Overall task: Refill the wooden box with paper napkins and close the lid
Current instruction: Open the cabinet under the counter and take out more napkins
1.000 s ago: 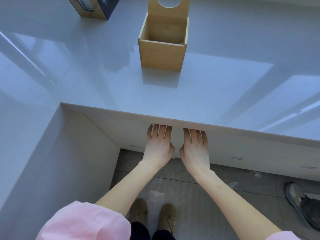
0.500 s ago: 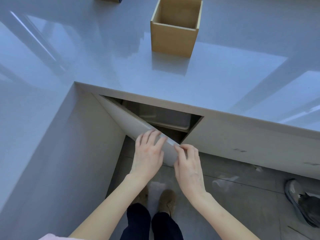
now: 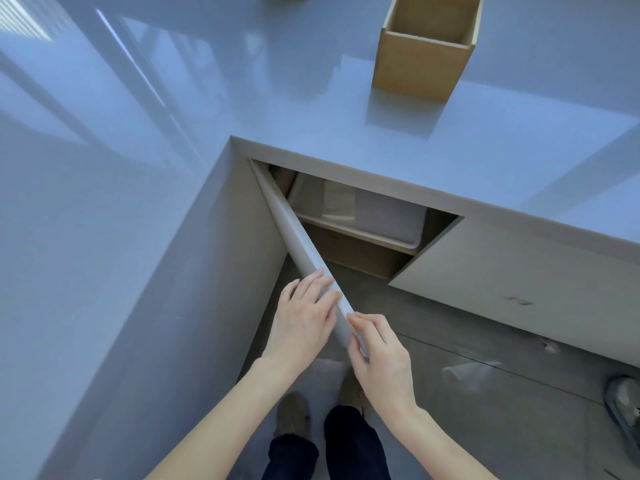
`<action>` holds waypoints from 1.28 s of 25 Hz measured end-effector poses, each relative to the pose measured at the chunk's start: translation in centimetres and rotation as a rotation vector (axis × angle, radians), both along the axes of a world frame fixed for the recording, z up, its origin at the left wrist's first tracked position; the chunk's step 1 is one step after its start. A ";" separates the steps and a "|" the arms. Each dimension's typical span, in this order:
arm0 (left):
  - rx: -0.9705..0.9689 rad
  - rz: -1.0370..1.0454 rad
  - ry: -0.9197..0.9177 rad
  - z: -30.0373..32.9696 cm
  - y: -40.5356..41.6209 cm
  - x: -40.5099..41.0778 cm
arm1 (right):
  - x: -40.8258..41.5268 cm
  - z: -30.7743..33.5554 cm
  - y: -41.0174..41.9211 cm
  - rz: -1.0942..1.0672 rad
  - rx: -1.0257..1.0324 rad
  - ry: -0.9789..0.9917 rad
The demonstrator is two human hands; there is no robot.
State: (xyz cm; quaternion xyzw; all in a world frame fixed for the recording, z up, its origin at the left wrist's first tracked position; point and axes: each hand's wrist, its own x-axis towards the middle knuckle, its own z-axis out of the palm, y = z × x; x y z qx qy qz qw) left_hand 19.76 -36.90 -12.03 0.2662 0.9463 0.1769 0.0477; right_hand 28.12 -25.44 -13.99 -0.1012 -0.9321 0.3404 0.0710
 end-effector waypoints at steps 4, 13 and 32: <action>0.040 0.091 -0.165 0.2 -3.4 1.4 | 1.3 0.1 -3.7 0.118 -0.002 -0.024; 0.213 0.390 -0.513 1.1 -10.7 1.8 | 1.9 -0.3 -10.7 0.287 -0.089 -0.098; 0.002 0.442 -0.418 1.9 -14.4 2.1 | -0.3 -0.8 -15.2 0.464 0.028 0.040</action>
